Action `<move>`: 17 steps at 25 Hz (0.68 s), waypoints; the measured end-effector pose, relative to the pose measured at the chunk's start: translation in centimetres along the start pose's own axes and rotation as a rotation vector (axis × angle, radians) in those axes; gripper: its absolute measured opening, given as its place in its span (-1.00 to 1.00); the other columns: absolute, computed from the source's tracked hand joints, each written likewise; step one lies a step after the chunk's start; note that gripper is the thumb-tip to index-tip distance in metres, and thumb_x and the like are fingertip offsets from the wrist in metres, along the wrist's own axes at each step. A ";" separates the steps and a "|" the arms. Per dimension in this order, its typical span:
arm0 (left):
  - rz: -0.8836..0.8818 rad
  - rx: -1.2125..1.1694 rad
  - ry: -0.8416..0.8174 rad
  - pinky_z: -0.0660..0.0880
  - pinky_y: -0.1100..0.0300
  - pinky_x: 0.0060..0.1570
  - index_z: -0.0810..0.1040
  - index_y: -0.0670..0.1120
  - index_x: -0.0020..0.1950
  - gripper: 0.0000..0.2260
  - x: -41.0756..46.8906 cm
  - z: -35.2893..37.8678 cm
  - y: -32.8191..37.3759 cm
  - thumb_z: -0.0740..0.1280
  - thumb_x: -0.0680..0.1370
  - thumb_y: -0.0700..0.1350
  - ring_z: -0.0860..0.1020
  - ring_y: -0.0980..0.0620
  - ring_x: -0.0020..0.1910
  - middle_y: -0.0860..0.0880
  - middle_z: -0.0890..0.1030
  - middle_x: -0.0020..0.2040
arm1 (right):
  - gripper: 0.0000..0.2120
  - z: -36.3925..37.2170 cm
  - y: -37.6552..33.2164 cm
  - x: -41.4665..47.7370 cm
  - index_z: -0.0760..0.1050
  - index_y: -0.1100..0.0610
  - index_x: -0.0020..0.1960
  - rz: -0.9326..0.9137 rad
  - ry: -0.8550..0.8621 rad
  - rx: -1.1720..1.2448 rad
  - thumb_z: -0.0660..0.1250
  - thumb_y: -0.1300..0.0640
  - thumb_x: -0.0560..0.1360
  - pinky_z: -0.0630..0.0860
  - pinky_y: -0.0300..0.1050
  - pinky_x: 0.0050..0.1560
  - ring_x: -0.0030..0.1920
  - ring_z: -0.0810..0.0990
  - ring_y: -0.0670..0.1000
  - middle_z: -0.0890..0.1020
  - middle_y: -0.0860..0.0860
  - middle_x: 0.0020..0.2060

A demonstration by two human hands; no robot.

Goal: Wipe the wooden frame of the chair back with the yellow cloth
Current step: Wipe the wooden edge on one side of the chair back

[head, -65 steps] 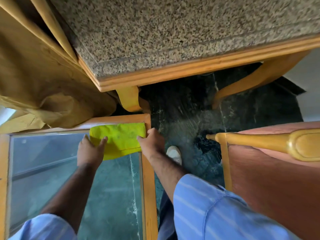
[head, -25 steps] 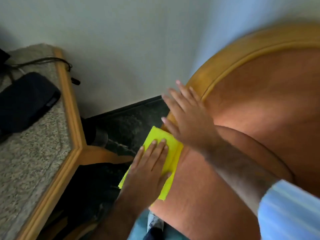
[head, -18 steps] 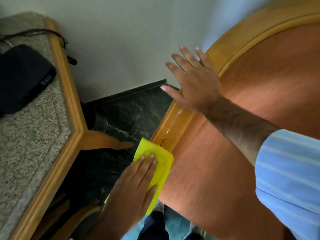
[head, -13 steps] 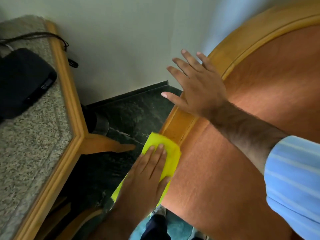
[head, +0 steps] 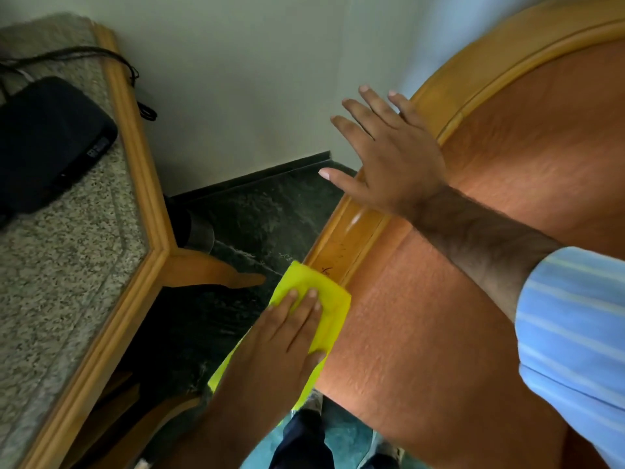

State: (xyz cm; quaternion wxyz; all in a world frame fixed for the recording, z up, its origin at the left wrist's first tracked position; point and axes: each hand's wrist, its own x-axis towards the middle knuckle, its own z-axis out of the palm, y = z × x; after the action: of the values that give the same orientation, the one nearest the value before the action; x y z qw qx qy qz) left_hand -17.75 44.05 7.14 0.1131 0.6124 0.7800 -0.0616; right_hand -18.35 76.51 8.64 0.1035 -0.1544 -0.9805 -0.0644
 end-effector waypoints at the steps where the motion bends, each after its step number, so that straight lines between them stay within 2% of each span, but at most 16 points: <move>1: -0.013 -0.013 0.007 0.42 -0.11 0.46 0.25 -0.17 0.61 -0.43 2.2 -0.4 0.5 0.03 0.71 0.16 0.24 -0.18 0.62 -0.15 0.24 0.64 | -0.23 0.1 0.0 0.0 0.36 0.07 0.54 0.003 0.020 0.006 -0.04 -0.46 0.61 0.15 0.22 0.64 0.65 0.23 0.14 0.42 0.10 0.56; 3: -0.073 -0.090 0.010 0.25 -0.11 0.57 0.12 -0.14 0.65 -0.42 6.2 -1.1 1.4 0.00 0.73 0.17 0.09 -0.16 0.66 -0.12 0.10 0.68 | -0.24 0.4 -0.2 -0.1 0.40 0.07 0.52 0.007 0.058 0.011 0.00 -0.46 0.60 0.18 0.21 0.62 0.64 0.26 0.12 0.46 0.08 0.54; 4: -0.095 -0.119 0.038 0.22 -0.11 0.58 0.12 -0.13 0.66 -0.42 7.1 -1.2 1.6 0.03 0.73 0.16 0.08 -0.14 0.67 -0.11 0.09 0.69 | -0.25 0.4 -0.2 -0.1 0.42 0.07 0.51 0.006 0.074 0.014 0.01 -0.45 0.60 0.20 0.21 0.61 0.63 0.28 0.12 0.47 0.08 0.54; 6: -0.110 -0.180 0.064 0.25 -0.09 0.57 0.18 -0.12 0.64 -0.45 6.1 -0.6 1.7 0.11 0.73 0.13 0.13 -0.11 0.66 -0.07 0.15 0.67 | -0.24 0.3 0.0 -0.2 0.42 0.08 0.51 -0.002 0.085 0.004 0.01 -0.45 0.60 0.21 0.21 0.61 0.63 0.29 0.12 0.47 0.08 0.54; 8: -0.123 -0.184 0.075 0.34 -0.07 0.53 0.29 -0.11 0.60 -0.49 1.3 0.7 1.5 0.16 0.71 0.10 0.22 -0.09 0.63 -0.05 0.24 0.64 | -0.23 0.0 0.0 -0.3 0.40 0.08 0.52 -0.010 0.067 0.002 -0.01 -0.46 0.61 0.20 0.21 0.62 0.64 0.27 0.13 0.45 0.09 0.55; 11: -0.082 -0.128 0.087 0.38 -0.05 0.44 0.41 -0.13 0.54 -0.49 -4.1 1.3 1.0 0.15 0.68 0.12 0.37 -0.13 0.55 -0.07 0.36 0.59 | -0.23 -0.1 -0.2 -0.1 0.37 0.08 0.54 0.005 0.053 0.008 -0.01 -0.46 0.61 0.17 0.21 0.63 0.65 0.24 0.12 0.42 0.09 0.57; 14: -0.071 -0.100 0.017 0.39 -0.12 0.49 0.29 -0.13 0.60 -0.48 0.0 0.3 0.9 0.10 0.71 0.12 0.24 -0.17 0.62 -0.11 0.27 0.64 | -0.23 0.1 -0.2 -0.3 0.38 0.08 0.54 0.009 0.066 0.030 0.00 -0.46 0.60 0.18 0.21 0.63 0.65 0.24 0.12 0.43 0.08 0.57; 17: -0.132 -0.168 0.099 0.35 -0.12 0.51 0.27 -0.14 0.61 -0.48 7.0 -1.1 2.0 0.15 0.72 0.10 0.21 -0.16 0.63 -0.11 0.26 0.64 | -0.22 0.6 -0.2 -0.2 0.40 0.08 0.52 -0.002 0.107 0.019 0.00 -0.47 0.60 0.22 0.21 0.61 0.64 0.27 0.12 0.46 0.08 0.55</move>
State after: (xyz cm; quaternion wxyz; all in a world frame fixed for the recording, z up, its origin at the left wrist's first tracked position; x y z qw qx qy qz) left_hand -17.49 51.43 6.48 0.1214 0.5503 0.8257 0.0271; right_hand -18.37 76.40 8.03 0.1574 -0.1489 -0.9742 -0.0631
